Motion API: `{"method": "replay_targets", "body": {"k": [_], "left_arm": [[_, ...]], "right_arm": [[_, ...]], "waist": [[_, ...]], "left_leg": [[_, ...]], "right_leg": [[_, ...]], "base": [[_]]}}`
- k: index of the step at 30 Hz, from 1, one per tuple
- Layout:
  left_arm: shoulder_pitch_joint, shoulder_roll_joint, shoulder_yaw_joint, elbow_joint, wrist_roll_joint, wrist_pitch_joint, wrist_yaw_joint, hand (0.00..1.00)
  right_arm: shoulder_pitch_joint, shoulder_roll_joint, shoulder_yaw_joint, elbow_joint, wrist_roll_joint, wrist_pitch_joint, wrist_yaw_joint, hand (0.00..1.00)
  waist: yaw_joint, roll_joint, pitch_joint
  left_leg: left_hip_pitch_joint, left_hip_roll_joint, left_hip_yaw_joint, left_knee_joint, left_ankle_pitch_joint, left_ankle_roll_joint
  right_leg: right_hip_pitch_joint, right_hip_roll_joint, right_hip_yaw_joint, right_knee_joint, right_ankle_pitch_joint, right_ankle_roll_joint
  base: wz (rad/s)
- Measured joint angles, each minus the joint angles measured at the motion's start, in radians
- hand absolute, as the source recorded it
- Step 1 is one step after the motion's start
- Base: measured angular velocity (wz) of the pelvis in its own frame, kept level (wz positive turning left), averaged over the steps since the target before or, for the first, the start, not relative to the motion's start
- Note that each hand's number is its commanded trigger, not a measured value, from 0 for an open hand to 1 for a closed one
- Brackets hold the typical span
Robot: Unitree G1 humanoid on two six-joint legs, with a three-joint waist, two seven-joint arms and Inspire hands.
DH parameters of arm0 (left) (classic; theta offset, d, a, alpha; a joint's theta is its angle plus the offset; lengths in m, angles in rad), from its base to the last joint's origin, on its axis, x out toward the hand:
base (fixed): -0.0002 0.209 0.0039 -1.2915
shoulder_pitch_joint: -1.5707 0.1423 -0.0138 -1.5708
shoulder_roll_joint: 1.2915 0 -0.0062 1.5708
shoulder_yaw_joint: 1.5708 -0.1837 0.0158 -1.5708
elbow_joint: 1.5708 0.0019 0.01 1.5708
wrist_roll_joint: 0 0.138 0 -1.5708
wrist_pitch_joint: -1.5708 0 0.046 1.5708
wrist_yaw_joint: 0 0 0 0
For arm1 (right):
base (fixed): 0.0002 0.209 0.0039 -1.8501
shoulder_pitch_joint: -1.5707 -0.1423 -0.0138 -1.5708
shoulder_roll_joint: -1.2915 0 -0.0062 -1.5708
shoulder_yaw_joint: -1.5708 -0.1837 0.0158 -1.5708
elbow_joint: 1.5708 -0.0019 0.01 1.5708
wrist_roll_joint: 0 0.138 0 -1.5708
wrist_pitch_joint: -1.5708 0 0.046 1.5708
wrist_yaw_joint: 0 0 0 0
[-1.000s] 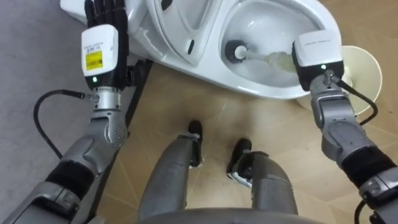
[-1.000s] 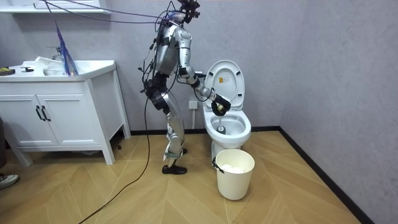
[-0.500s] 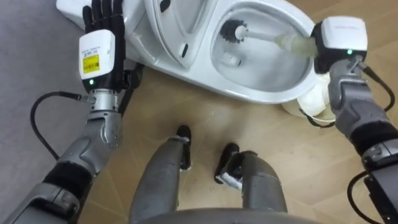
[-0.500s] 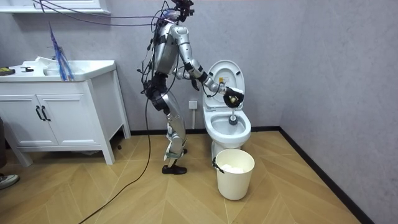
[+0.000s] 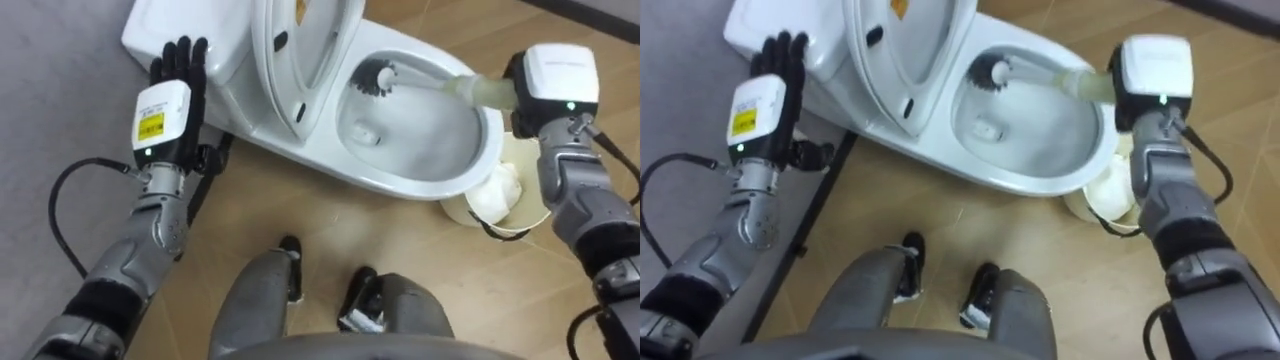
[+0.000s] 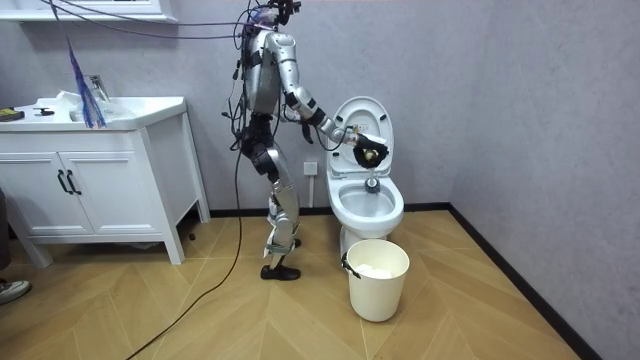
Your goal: Brush toilet
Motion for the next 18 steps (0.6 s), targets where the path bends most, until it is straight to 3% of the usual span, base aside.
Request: {"method": "replay_targets", "body": {"k": [2,4,6,8,12,14,18], "left_arm": [[0.101,-0.017,0.050,-0.007,-0.004,0.016,-0.036,0.00],[0.183,-0.030,0.100,-0.023,-0.007,0.032,-0.061,0.00],[0.243,-0.035,0.143,-0.017,-0.023,0.037,-0.081,0.00],[0.297,-0.058,0.207,-0.011,-0.035,0.038,-0.108,0.00],[0.350,-0.073,0.255,0.015,-0.051,0.035,-0.119,0.00],[0.404,-0.082,0.290,0.037,-0.053,0.034,-0.124,0.00],[0.440,-0.089,0.303,0.089,-0.099,0.043,-0.126,0.00]], "right_arm": [[0.122,0.016,-0.049,-0.056,0.047,-0.006,-0.001,1.00],[0.223,0.039,-0.094,-0.121,0.069,-0.004,0.000,1.00],[0.290,0.064,-0.122,-0.137,0.108,-0.020,-0.001,1.00],[0.356,0.083,-0.136,-0.138,0.157,-0.021,0.006,1.00],[0.405,0.107,-0.160,-0.141,0.161,-0.031,0.012,1.00],[0.437,0.120,-0.200,-0.173,0.169,-0.053,0.012,1.00],[0.442,0.122,-0.242,-0.218,0.264,-0.068,-0.001,1.00]], "waist": [[-0.010,0.010,-0.0213],[-0.025,0.011,-0.0269],[-0.035,0.006,-0.0255],[-0.033,-0.003,-0.0281],[-0.033,-0.010,-0.0304],[-0.036,-0.014,-0.0309],[-0.046,-0.015,-0.0326]], "left_leg": [[0.081,-0.003,0.001,-0.039,-0.003,0.000],[0.138,-0.007,0.000,-0.068,-0.003,0.000],[0.191,-0.009,0.002,-0.090,-0.004,0.000],[0.237,-0.009,0.004,-0.111,-0.006,-0.003],[0.295,-0.005,0.005,-0.152,-0.010,-0.010],[0.351,-0.005,0.016,-0.178,-0.013,-0.015],[0.393,-0.005,0.030,-0.200,-0.015,-0.016]], "right_leg": [[0.087,0.008,-0.003,-0.059,0.005,0.009],[0.151,0.008,-0.014,-0.093,0.003,0.015],[0.206,0.011,-0.018,-0.125,0.003,0.018],[0.250,0.017,-0.015,-0.155,0.003,0.021],[0.305,0.037,0.001,-0.202,0.010,0.026],[0.354,0.041,0.010,-0.230,0.012,0.028],[0.395,0.047,0.021,-0.262,0.016,0.032]], "base": [[-0.02],[0.10],[0.04],[-0.05],[-0.06],[-0.18],[-0.08]]}}
